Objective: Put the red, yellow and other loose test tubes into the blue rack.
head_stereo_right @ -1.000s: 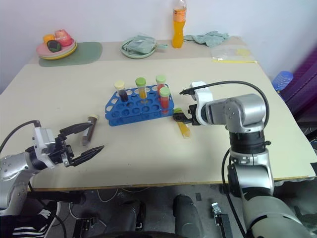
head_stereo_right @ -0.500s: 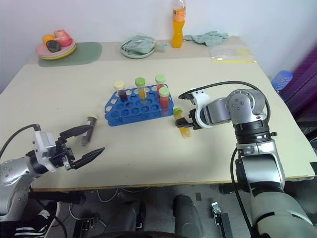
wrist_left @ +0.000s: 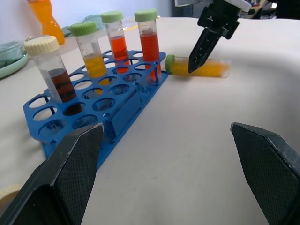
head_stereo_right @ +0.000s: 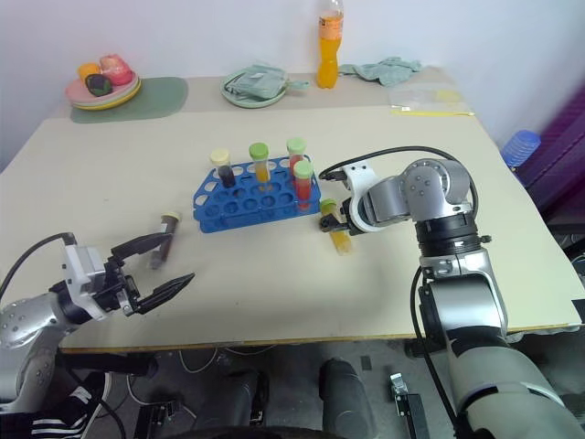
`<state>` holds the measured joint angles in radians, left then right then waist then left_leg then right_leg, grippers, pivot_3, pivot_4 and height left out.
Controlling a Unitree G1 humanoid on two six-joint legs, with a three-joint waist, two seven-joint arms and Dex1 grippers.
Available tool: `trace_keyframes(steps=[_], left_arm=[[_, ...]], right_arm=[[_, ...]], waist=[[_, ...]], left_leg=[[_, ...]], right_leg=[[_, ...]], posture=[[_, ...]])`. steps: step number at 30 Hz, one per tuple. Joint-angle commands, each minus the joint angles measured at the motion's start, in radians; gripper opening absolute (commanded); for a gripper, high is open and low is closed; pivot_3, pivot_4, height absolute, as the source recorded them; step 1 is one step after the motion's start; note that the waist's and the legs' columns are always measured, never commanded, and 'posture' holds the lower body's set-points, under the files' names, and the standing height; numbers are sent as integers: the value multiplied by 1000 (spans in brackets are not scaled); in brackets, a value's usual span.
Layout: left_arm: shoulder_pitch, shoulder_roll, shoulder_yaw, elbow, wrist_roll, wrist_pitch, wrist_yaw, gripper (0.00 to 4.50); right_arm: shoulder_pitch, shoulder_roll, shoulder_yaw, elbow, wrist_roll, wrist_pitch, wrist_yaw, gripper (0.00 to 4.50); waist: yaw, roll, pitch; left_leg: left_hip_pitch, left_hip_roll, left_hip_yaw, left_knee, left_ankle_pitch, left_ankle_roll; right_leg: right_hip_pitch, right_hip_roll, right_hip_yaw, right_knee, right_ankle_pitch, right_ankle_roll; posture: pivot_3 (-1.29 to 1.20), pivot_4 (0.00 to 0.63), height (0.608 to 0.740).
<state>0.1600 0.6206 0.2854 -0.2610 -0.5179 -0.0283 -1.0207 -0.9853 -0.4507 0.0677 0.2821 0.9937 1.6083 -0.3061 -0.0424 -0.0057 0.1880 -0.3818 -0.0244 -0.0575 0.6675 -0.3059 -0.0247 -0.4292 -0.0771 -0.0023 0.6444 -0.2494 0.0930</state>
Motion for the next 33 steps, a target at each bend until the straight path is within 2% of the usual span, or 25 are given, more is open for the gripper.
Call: trace_keyframes(steps=[1, 2, 5, 8, 15, 20, 23, 25, 28, 33], left_arm=[[14, -6, 1, -47, -1, -17, 12, 4500], [17, -8, 3, -50, 0, -17, 14, 4500], [27, -10, 6, -57, 1, -17, 17, 4500], [35, -11, 7, -67, 1, -16, 24, 4500], [41, -5, 8, -85, 0, -5, 35, 4500], [29, 1, 12, -90, -9, 11, 42, 4500], [25, 6, 14, -88, -11, 13, 42, 4500], [14, 10, 9, -85, -11, 18, 43, 4500], [0, 15, 8, -80, -13, 25, 39, 4500], [-31, 22, 9, -67, -19, 38, 34, 4500]], right_arm=[[-29, 12, 15, 5, -22, 6, 29, 4386], [-29, 12, 21, 5, -30, 6, 39, 4160], [-24, 19, 27, 8, -54, 6, 60, 3080], [-21, 25, 31, 9, -81, 6, 81, 1599], [-38, 32, 0, 5, -156, 6, 119, 1599], [-41, 46, -201, -12, -278, -35, 86, 1599], [-10, 28, -237, -83, -337, -70, 99, 1599], [27, 50, -314, -134, -361, -127, 91, 1599], [82, 94, -358, -235, -359, -244, 141, 1599], [220, 141, -288, -503, -355, -608, 398, 1599]], waist=[[-1, 0, 0], [-1, 0, 0], [-1, 0, 0], [-1, 0, 0], [-2, 0, 0], [5, 0, 0], [6, 0, 0], [6, 0, 0], [6, 0, 0], [-2, 1, 1]], left_leg=[[0, 0, 0, 0, 0, 0], [0, 0, 0, 0, 0, 0], [0, 0, 0, 0, 0, 0], [0, 0, 0, 0, 0, 0], [1, 0, 0, 0, 0, 0], [0, 0, 0, 0, 0, 0], [-2, 0, 0, 0, 0, 0], [-3, 0, 0, 0, 0, 0], [-3, 0, 0, -1, 0, 0], [-3, 0, 0, -1, 0, 0]], right_leg=[[0, 0, 0, 0, 0, 0], [0, 0, 0, 0, 0, 0], [0, 0, 0, 0, 0, 0], [0, 0, 0, 0, 0, 0], [0, 0, 0, 0, 0, 0], [0, 0, 0, 0, 0, 0], [-1, 0, 0, -1, 0, 0], [-2, 0, 0, -1, 0, 0], [-2, 0, 0, -1, 0, 0], [-3, 1, 0, 0, 0, 0]], posture=[[0, 150, 740], [0, 150, 740], [0, 150, 740], [0, 150, 740], [0, 150, 740], [0, 150, 740], [0, 150, 740], [0, 150, 740], [0, 150, 740], [0, 150, 740]])
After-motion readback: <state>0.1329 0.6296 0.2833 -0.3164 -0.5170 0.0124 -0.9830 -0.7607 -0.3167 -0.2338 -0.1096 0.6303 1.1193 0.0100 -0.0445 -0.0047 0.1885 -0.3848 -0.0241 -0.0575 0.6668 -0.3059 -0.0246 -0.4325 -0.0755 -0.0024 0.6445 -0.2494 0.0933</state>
